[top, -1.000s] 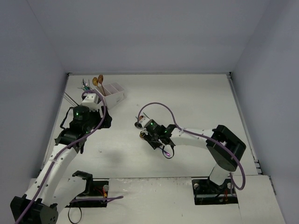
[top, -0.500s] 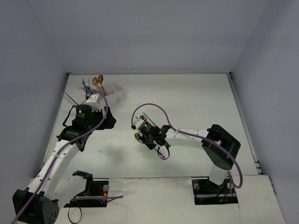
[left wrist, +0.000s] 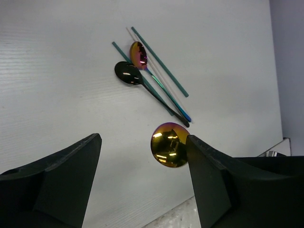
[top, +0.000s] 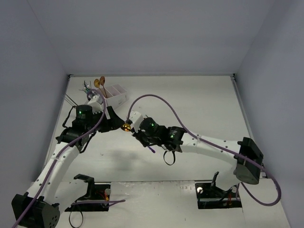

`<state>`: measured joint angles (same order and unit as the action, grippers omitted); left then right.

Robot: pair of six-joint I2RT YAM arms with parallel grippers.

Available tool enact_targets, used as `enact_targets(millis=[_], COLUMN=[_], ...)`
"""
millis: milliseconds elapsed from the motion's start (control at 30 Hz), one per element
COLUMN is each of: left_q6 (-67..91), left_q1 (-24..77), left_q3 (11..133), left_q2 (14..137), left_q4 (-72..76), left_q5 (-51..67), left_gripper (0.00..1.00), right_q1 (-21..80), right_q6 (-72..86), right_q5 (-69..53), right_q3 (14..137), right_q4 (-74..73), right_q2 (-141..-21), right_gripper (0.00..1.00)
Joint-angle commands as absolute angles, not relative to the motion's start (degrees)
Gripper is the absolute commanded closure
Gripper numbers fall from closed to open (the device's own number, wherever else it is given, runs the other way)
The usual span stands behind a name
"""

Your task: Sort the eating utensils into containers

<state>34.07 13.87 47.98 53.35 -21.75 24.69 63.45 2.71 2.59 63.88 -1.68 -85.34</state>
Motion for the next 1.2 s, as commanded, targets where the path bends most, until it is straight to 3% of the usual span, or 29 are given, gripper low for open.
enact_targets(millis=[0,167,433,633,833,933,1067,1167], left_q6=[38.66,42.25,50.12,56.52,58.36,59.28,61.64,63.05], left_q1=[13.97,13.98,14.04,15.06,16.15,16.17,16.17,16.17], left_q3=[53.69,54.97,54.33,52.03,52.21,52.01,51.05,50.58], left_q2=[53.62,52.96,53.02,53.03,52.95,52.77,52.59,52.47], left_q4=[-19.97,-16.44,-9.17,-1.31,1.56,2.22,4.85,5.32], left_q5=[31.78,37.52,42.0,44.45,44.23,44.06,43.57,42.42], left_gripper=[0.31,0.32,0.45,0.61,0.92,1.0,1.0,1.0], right_q1=[63.66,63.72,63.66,63.63,63.47,63.22,62.93,62.71], right_q6=[0.66,-1.0,-1.82,-2.4,-2.71,-2.81,-2.81,-2.9], right_q5=[2.86,2.53,2.89,3.2,3.81,4.36,5.32,5.97], right_q3=[65.74,65.44,64.62,64.31,63.86,63.43,62.9,62.62], right_q4=[3.17,4.13,6.34,7.71,8.65,9.13,9.72,10.28], right_q2=[-78.27,-75.37,-71.75,-71.28,-71.14,-70.87,-71.07,-71.41], right_gripper=[1.0,1.0,1.0,1.0,1.0,1.0,0.89,0.68])
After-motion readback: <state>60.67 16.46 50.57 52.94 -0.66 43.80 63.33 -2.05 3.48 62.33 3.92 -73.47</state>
